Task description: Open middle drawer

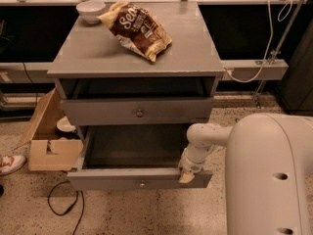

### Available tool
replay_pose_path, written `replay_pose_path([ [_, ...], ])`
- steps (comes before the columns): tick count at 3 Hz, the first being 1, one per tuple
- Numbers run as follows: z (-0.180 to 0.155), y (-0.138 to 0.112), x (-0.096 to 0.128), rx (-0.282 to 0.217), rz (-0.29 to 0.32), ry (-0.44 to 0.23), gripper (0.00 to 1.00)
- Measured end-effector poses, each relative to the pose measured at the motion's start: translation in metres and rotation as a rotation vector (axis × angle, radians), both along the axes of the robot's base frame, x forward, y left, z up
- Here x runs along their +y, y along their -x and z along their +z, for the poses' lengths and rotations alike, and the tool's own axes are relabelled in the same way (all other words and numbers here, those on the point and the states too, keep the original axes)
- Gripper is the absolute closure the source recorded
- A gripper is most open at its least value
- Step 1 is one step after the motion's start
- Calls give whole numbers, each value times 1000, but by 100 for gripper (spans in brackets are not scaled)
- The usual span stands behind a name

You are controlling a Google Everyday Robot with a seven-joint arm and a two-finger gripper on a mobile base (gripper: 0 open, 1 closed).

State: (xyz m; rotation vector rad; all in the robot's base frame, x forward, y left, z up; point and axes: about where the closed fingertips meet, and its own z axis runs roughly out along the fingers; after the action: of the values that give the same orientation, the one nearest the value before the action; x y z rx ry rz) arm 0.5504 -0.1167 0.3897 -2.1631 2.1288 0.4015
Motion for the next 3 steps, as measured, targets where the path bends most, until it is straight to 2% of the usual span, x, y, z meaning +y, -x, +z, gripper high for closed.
replay_pose_path([
  [1, -2, 6, -1, 16, -14, -20, 92],
  [3, 0, 6, 0, 16, -14, -20, 46],
])
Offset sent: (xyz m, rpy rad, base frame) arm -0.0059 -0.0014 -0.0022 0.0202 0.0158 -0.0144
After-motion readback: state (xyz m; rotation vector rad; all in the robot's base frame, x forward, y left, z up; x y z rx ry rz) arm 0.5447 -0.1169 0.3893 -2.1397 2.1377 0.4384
